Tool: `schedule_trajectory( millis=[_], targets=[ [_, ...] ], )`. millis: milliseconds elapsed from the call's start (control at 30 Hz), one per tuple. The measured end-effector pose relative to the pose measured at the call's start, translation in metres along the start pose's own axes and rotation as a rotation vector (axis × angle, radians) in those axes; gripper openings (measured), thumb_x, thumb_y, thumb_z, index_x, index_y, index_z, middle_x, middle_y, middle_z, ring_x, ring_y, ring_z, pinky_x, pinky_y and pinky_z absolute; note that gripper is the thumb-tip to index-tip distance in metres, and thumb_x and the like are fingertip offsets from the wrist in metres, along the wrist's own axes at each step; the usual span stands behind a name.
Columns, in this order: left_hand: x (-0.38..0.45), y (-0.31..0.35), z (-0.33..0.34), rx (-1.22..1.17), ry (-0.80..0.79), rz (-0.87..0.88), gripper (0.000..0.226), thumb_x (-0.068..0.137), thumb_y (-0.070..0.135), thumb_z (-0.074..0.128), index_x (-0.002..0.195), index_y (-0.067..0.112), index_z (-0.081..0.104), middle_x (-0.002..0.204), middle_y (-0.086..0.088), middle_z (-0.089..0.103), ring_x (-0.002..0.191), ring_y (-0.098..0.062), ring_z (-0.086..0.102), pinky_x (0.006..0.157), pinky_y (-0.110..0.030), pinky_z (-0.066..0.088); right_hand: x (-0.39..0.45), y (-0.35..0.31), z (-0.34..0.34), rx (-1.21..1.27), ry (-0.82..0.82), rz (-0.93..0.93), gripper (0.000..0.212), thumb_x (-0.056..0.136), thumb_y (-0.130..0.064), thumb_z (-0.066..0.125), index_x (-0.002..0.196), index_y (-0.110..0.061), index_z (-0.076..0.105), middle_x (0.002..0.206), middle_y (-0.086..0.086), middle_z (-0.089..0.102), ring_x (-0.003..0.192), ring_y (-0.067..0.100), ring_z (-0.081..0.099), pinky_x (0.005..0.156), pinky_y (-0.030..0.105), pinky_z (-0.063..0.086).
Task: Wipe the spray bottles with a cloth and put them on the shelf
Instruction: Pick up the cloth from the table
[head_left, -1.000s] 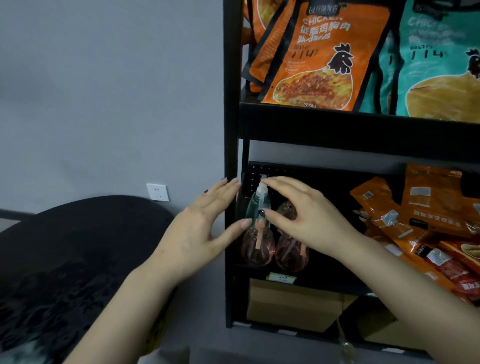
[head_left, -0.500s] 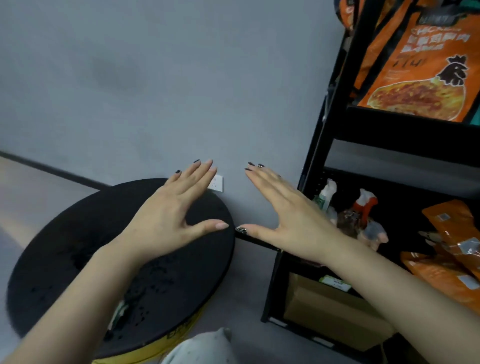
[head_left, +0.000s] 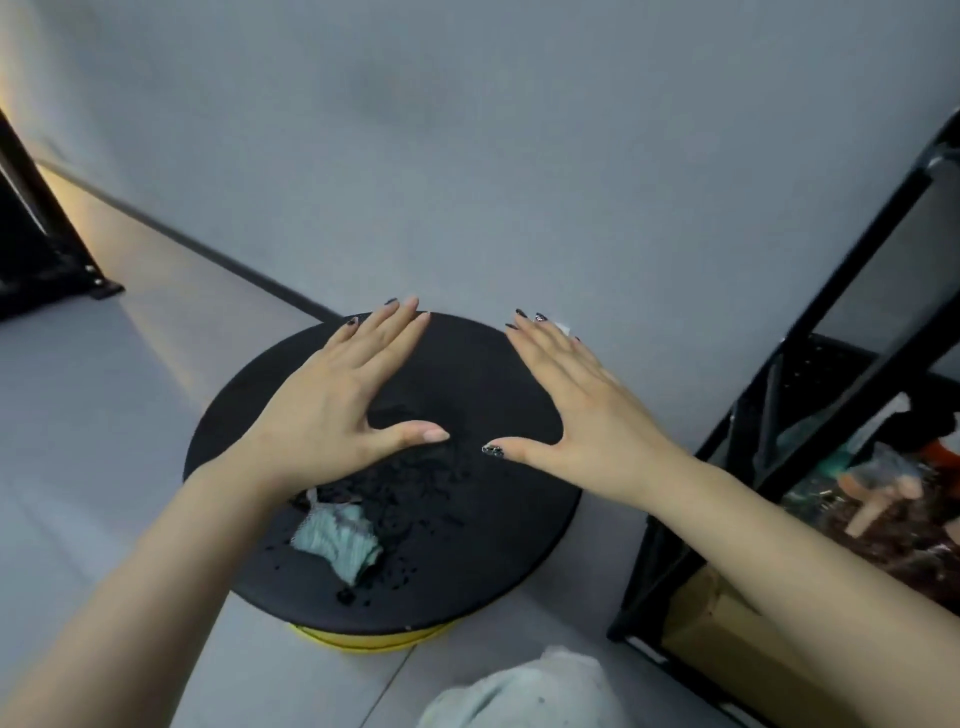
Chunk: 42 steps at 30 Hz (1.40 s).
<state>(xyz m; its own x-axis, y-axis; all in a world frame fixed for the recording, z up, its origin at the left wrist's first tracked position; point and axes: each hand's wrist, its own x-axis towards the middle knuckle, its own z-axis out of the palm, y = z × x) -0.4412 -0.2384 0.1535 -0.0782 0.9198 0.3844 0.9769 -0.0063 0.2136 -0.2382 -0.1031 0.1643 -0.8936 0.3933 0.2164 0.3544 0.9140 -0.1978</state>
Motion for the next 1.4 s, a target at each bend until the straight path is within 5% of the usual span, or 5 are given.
schedule_trajectory(
  millis=[400,767,1300,1400],
  targets=[
    [-0.056,-0.101,0.036,0.017,-0.073,-0.121,0.095,0.076,0.081,0.031,0.148,0.025,0.006,0.157,0.007,0.001,0.145,-0.008,0.0,0.116,-0.03,0.003,0.07,-0.038,0.093,0.0,-0.143,-0.127,0.092,0.082,-0.067,0.044,0.149,-0.026,-0.005,0.149,-0.02,-0.017,0.139,-0.004,-0.019,0.114,0.021,-0.011],
    [-0.096,-0.169,0.106,0.02,-0.253,-0.135,0.09,0.081,0.078,0.028,0.149,0.02,0.016,0.157,0.003,0.011,0.143,-0.008,0.003,0.115,-0.031,0.003,0.096,-0.041,0.194,-0.068,-0.336,-0.309,0.087,0.088,-0.061,0.045,0.15,-0.02,-0.003,0.151,-0.01,-0.018,0.139,0.004,-0.021,0.112,0.025,-0.015],
    [-0.116,-0.205,0.211,-0.114,-0.501,-0.139,0.096,0.067,0.086,0.012,0.142,0.03,-0.007,0.153,0.013,-0.009,0.143,-0.009,-0.008,0.11,-0.022,-0.011,0.096,-0.024,0.293,-0.123,-0.527,-0.41,0.079,0.092,-0.053,0.045,0.15,-0.019,0.006,0.158,-0.001,0.001,0.144,0.012,-0.009,0.11,0.027,-0.016],
    [-0.116,-0.209,0.22,-0.135,-0.532,-0.134,0.09,0.074,0.073,0.033,0.143,0.029,-0.005,0.153,0.014,-0.008,0.141,-0.006,-0.008,0.111,-0.021,-0.009,0.097,-0.021,0.303,-0.123,-0.543,-0.425,0.078,0.091,-0.053,0.046,0.15,-0.019,0.008,0.158,-0.001,0.003,0.145,0.013,-0.007,0.111,0.029,-0.014]
  ],
)
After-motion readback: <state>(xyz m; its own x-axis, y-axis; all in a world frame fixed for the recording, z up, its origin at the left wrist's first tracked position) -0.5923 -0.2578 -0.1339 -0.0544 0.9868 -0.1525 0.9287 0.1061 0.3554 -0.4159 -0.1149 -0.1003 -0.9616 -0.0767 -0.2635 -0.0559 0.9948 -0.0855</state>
